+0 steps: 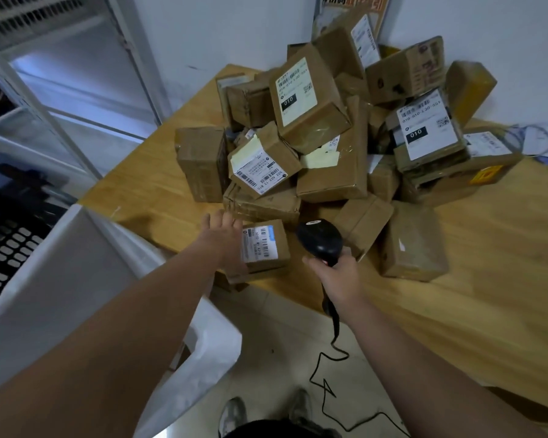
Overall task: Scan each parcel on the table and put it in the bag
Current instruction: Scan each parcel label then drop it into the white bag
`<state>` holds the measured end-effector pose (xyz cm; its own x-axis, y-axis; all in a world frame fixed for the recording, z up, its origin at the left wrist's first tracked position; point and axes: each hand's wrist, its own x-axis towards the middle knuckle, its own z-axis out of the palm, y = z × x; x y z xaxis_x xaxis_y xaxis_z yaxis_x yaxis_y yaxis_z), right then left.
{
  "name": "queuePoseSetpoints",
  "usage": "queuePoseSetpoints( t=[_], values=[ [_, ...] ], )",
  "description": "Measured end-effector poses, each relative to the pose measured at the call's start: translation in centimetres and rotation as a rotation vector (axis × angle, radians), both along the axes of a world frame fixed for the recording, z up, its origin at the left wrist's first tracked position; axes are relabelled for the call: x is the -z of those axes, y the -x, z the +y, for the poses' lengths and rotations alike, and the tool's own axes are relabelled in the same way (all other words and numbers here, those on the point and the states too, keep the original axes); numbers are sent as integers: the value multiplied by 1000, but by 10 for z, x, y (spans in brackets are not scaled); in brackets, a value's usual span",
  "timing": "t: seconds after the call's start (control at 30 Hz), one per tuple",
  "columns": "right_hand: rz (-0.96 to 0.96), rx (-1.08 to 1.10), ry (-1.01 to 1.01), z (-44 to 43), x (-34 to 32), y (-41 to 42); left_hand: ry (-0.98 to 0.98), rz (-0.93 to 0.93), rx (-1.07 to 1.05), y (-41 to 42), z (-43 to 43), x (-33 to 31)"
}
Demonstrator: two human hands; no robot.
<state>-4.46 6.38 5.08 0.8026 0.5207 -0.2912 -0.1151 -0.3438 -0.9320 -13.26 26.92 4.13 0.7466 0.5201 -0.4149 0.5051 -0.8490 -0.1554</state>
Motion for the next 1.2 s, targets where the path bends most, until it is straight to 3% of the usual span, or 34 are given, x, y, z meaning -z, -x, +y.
queuePoseSetpoints(
  t=[0.07, 0.17, 0.3, 0.47, 0.6, 0.77, 0.93, 1.07, 1.2],
  values=[
    [99, 69, -100, 4, 0, 6, 177, -114, -104, 8, -4, 5],
    [140, 179, -199, 10, 1, 13, 391, -479, -338, 23, -22, 9],
    [164, 80, -265, 12, -5, 22, 737, -898, -776, 34, -53, 6],
    [193, 34, -339, 19, -11, 31, 1073, -1074, -747, 26, -69, -14],
    [243, 55, -347, 15, -15, 22, 1362, -977, -787, 35, -43, -27],
    [255, -42, -278, 16, -26, 12, 1408, -902, -744, 45, -28, -25],
    [-13, 39, -200, 19, -33, 19, 1293, -1004, -785, 49, -21, -13],
    [-179, -155, -68, 10, -36, 39, 1228, -1062, -772, 55, -16, -6],
    [-105, -107, -5, 7, -35, 54, 1188, -1081, -763, 57, -17, 4]
  ],
)
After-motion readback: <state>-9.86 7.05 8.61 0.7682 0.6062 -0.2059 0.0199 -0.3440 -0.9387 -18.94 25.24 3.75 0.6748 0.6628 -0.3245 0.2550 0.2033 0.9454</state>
